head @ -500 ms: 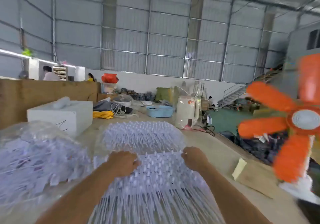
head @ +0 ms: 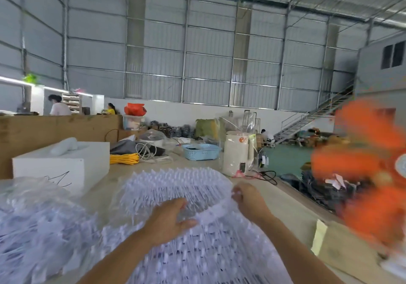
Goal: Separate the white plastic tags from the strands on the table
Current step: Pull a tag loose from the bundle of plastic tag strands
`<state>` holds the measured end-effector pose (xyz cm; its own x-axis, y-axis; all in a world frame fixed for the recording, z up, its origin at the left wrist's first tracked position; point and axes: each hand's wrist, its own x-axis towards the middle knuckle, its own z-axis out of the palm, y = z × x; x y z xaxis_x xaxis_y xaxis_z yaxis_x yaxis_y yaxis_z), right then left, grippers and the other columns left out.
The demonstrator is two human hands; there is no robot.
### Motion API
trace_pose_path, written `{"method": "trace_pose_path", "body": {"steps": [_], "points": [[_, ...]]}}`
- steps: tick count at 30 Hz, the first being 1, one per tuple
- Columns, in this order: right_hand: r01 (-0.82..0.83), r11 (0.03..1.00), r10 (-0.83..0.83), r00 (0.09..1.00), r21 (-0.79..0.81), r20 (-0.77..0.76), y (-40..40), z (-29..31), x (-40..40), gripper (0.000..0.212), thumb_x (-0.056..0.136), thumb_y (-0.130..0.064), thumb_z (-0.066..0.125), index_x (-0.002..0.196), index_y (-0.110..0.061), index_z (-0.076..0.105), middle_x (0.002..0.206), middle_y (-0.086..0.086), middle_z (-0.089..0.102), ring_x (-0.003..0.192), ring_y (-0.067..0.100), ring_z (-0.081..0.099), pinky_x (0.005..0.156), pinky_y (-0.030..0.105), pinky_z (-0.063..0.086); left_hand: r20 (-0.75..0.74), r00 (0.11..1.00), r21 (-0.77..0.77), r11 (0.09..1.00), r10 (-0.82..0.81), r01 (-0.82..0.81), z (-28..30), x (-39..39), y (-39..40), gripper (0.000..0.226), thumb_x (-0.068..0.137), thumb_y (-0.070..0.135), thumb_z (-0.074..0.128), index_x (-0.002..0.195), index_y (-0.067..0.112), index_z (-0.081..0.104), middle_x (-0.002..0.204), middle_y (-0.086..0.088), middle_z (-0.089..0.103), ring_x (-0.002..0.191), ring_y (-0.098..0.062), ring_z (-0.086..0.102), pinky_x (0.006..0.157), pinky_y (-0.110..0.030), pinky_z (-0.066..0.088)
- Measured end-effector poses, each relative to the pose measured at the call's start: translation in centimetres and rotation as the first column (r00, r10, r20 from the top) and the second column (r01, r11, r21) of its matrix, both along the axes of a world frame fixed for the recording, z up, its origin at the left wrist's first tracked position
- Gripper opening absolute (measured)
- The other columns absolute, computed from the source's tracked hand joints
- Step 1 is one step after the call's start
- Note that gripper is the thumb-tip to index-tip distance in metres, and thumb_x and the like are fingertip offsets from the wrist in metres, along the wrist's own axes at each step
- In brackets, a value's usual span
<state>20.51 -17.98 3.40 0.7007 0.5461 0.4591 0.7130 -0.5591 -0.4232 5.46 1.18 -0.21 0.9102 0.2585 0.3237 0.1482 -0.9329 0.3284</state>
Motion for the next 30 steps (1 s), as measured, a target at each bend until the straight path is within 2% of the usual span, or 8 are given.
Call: {"method": "trace_pose_path", "body": {"steps": [4, 8, 13, 17, 20, 23, 27, 30], "points": [[-0.201, 0.932, 0.185, 0.979, 0.303, 0.080, -1.2, 5.9, -3.5, 0.014, 0.088, -0.009, 0.061, 0.088, -0.022, 0.057, 0.086, -0.015, 0.055, 0.071, -0.007, 0.048, 0.057, 0.006, 0.037, 0.168, 0.979, -0.182, 0.972, -0.116, 0.147, 3.4, 2.5, -4.5, 0.061, 0.087, 0.049, 0.059, 0.138, 0.021, 0.041, 0.128, 0.002, 0.056, 0.114, -0.017, 0.054, 0.089, -0.025, 0.043], [-0.247, 0.888, 0.240, 0.968, 0.387, 0.068, -3.0, 9.5, -5.1, 0.028, 0.088, -0.004, 0.060, 0.110, -0.020, 0.063, 0.099, -0.004, 0.057, 0.063, -0.007, 0.056, 0.049, 0.001, 0.038, 0.382, 0.910, -0.281, 0.917, -0.163, 0.283, 8.5, 2.7, -6.5, 0.040, 0.089, 0.034, 0.063, 0.123, 0.016, 0.057, 0.113, -0.002, 0.061, 0.087, -0.017, 0.057, 0.063, -0.018, 0.042], [-0.158, 0.943, 0.163, 0.987, 0.292, 0.007, -4.4, 9.8, -5.2, 0.031, 0.093, -0.005, 0.053, 0.122, -0.011, 0.062, 0.119, 0.008, 0.061, 0.088, 0.021, 0.066, 0.072, 0.029, 0.054, 0.189, 0.964, -0.002, 0.981, -0.189, 0.192, 12.6, 1.9, -7.1, 0.030, 0.091, 0.040, 0.057, 0.115, 0.022, 0.057, 0.096, 0.013, 0.052, 0.081, -0.010, 0.051, 0.072, -0.028, 0.042], [-0.074, 0.984, 0.083, 0.995, 0.160, -0.052, -4.2, 6.9, -5.0, 0.018, 0.092, -0.011, 0.055, 0.105, -0.012, 0.066, 0.077, -0.004, 0.060, 0.051, 0.001, 0.047, 0.042, 0.010, 0.034, 0.089, 0.983, -0.011, 0.986, -0.162, 0.164, 10.3, 2.3, -8.2, 0.014, 0.091, 0.017, 0.058, 0.105, 0.015, 0.057, 0.103, -0.004, 0.061, 0.094, -0.025, 0.059, 0.082, -0.038, 0.050], [-0.023, 0.999, 0.027, 0.994, -0.036, 0.102, -4.4, 5.1, -4.7, 0.025, 0.096, -0.022, 0.049, 0.089, -0.004, 0.066, 0.089, 0.011, 0.067, 0.071, 0.017, 0.056, 0.058, 0.024, 0.043, 0.078, 0.987, -0.090, 0.985, -0.142, 0.148, 8.8, 2.8, -8.7, 0.019, 0.089, 0.027, 0.059, 0.107, 0.020, 0.059, 0.109, -0.003, 0.063, 0.095, -0.021, 0.059, 0.080, -0.034, 0.047], [-0.103, 0.993, 0.111, 0.981, -0.057, 0.160, -4.9, 5.5, -4.3, 0.023, 0.097, -0.014, 0.046, 0.100, -0.004, 0.066, 0.091, 0.011, 0.068, 0.081, 0.024, 0.062, 0.075, 0.035, 0.051, 0.101, 0.981, -0.140, 0.973, -0.169, 0.182, 9.4, 3.5, -9.5, 0.027, 0.094, 0.045, 0.048, 0.090, 0.022, 0.063, 0.091, -0.001, 0.067, 0.081, -0.017, 0.060, 0.070, -0.030, 0.043], [-0.114, 0.990, 0.135, 0.928, -0.081, 0.346, -5.1, 6.4, -3.6, 0.017, 0.092, -0.007, 0.050, 0.089, -0.003, 0.067, 0.077, 0.005, 0.064, 0.071, 0.021, 0.054, 0.059, 0.025, 0.034, 0.130, 0.977, -0.147, 0.971, -0.168, 0.186, 10.6, 4.7, -10.2, 0.032, 0.099, 0.032, 0.044, 0.070, 0.024, 0.053, 0.072, 0.004, 0.056, 0.072, -0.015, 0.054, 0.065, -0.027, 0.038], [-0.199, 0.980, 0.158, 0.810, 0.011, 0.565, -5.6, 6.8, -4.5, 0.021, 0.080, 0.004, 0.048, 0.067, -0.003, 0.063, 0.060, 0.007, 0.058, 0.056, 0.022, 0.055, 0.055, 0.021, 0.032, 0.097, 0.944, -0.485, 0.814, -0.315, 0.321, 11.5, 4.9, -9.9, 0.030, 0.099, 0.023, 0.048, 0.070, 0.018, 0.056, 0.063, 0.005, 0.053, 0.056, -0.008, 0.050, 0.054, -0.020, 0.042]]}}
